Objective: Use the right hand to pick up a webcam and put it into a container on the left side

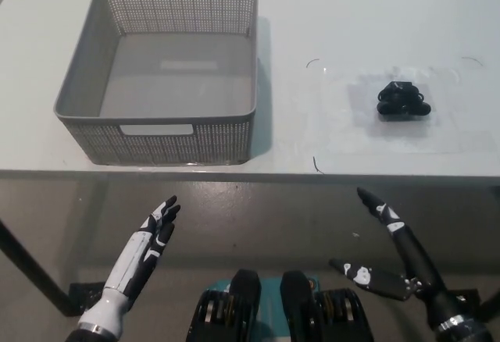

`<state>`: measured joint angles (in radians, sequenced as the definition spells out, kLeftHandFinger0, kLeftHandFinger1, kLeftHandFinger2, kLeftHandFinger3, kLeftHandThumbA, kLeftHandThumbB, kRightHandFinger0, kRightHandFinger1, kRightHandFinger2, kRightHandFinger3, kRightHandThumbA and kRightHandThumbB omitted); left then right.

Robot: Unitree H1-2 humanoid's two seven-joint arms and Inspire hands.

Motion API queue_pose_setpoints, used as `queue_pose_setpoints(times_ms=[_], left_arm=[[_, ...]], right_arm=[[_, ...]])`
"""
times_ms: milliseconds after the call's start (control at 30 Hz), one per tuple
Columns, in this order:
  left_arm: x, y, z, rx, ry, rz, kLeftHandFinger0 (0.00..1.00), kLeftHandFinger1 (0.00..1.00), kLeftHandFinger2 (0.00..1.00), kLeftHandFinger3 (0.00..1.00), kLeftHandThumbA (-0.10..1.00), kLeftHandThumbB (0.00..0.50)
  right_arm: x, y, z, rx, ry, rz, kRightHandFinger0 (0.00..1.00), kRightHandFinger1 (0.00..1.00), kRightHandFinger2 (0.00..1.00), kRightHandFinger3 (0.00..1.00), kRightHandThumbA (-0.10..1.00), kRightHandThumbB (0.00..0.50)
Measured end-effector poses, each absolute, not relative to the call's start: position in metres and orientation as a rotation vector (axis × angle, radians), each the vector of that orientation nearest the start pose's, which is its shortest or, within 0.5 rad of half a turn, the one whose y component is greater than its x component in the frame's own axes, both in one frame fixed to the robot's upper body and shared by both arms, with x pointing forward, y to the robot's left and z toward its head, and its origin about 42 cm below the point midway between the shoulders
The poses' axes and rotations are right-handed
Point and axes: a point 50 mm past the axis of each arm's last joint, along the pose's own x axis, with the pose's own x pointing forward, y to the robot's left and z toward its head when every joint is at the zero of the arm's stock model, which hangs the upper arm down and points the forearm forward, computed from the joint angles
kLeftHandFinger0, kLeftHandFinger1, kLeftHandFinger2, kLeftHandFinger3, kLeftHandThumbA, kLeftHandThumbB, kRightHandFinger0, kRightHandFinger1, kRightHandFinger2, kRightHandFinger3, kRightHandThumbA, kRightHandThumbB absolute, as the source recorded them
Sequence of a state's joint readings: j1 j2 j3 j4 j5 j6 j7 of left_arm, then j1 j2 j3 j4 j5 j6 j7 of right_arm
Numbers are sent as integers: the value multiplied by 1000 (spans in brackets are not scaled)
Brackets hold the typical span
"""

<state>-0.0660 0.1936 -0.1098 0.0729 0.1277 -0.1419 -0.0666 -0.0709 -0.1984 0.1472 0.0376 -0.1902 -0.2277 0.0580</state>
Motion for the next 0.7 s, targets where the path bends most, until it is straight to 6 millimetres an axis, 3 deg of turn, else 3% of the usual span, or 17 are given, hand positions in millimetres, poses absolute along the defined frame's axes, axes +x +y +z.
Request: queue_pose_setpoints(times_ms=[67,167,233,367,467,500,533,567,633,700], left_arm=[[303,237,103,325,-122,-206,1000,1000,1000,1000,1000,132],[303,237,104,325,-124,-210,1000,1000,1000,1000,1000,136],[303,236,104,324,-125,-214,1000,1000,1000,1000,1000,142],[303,236,104,324,-126,-221,1000,1000,1000,1000,1000,138],[303,236,104,324,-126,-225,1000,1000,1000,1000,1000,147],[303,236,104,324,-125,-227,1000,1000,1000,1000,1000,147],[303,236,104,323,-125,-228,1000,1000,1000,1000,1000,148],[303,236,104,323,-123,-229,1000,1000,1000,1000,1000,151],[302,236,103,323,-121,-232,1000,1000,1000,1000,1000,150],[301,236,102,324,-118,-233,1000,1000,1000,1000,1000,154]], right_arm=[[300,-226,132,-387,-301,233,1000,1000,1000,1000,873,264],[299,-231,159,-407,-395,205,1000,1000,1000,1000,1000,333],[299,-236,178,-450,-456,186,1000,1000,1000,1000,1000,396],[299,-249,223,-609,-547,179,1000,1000,1000,1000,994,425],[306,-260,255,-720,-592,173,1000,1000,1000,1000,954,486],[310,-263,265,-758,-598,171,1000,1000,1000,1000,928,486],[314,-266,272,-788,-597,171,1000,1000,1000,1000,902,421],[319,-268,279,-814,-594,170,1000,1000,1000,1000,867,479],[329,-273,294,-874,-583,163,1000,1000,1000,1000,812,493],[342,-278,312,-931,-579,149,1000,1000,1000,1000,829,498]])
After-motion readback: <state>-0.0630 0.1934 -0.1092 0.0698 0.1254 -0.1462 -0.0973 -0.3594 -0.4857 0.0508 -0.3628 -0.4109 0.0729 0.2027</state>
